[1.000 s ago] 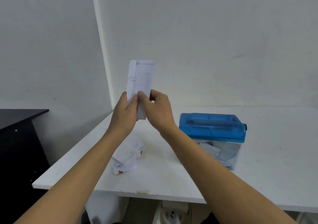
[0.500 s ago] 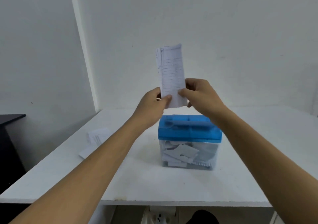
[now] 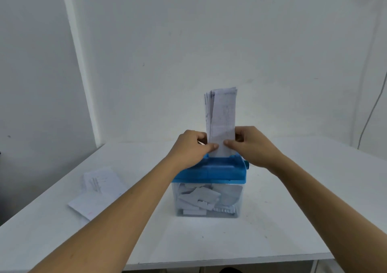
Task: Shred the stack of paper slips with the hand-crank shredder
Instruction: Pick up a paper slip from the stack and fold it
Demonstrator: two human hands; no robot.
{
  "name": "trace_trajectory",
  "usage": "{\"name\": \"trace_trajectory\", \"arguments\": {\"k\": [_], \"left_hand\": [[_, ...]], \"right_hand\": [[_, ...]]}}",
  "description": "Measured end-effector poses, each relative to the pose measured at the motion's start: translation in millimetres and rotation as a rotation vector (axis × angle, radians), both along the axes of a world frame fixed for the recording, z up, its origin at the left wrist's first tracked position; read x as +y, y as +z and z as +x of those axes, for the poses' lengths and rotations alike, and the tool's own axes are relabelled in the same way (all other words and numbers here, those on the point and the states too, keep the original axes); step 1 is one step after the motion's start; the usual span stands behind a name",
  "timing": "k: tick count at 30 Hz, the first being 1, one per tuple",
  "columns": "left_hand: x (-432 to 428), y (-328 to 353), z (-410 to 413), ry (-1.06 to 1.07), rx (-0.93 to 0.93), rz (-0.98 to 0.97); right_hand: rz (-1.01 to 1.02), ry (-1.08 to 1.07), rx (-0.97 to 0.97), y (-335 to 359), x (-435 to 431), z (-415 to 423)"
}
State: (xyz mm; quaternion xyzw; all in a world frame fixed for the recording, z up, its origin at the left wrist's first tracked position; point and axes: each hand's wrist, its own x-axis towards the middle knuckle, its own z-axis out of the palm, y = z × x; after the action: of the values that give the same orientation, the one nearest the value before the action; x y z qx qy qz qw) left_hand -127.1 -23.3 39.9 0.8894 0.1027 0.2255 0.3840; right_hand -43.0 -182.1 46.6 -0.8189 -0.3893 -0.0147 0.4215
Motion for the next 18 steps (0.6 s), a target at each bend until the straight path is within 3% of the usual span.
{"name": "trace_trajectory", "arguments": {"k": [6, 18], "left_hand": [[6.2, 2.1, -2.5, -0.039, 0.093, 0.073], [5.4, -4.3, 3.9, -0.023, 0.087, 0.116]], "right_hand": [[-0.019, -0.042, -0.006, -9.0, 7.0, -3.1], [0.067, -0.051, 0.060, -17.2, 7.8, 3.8]]}}
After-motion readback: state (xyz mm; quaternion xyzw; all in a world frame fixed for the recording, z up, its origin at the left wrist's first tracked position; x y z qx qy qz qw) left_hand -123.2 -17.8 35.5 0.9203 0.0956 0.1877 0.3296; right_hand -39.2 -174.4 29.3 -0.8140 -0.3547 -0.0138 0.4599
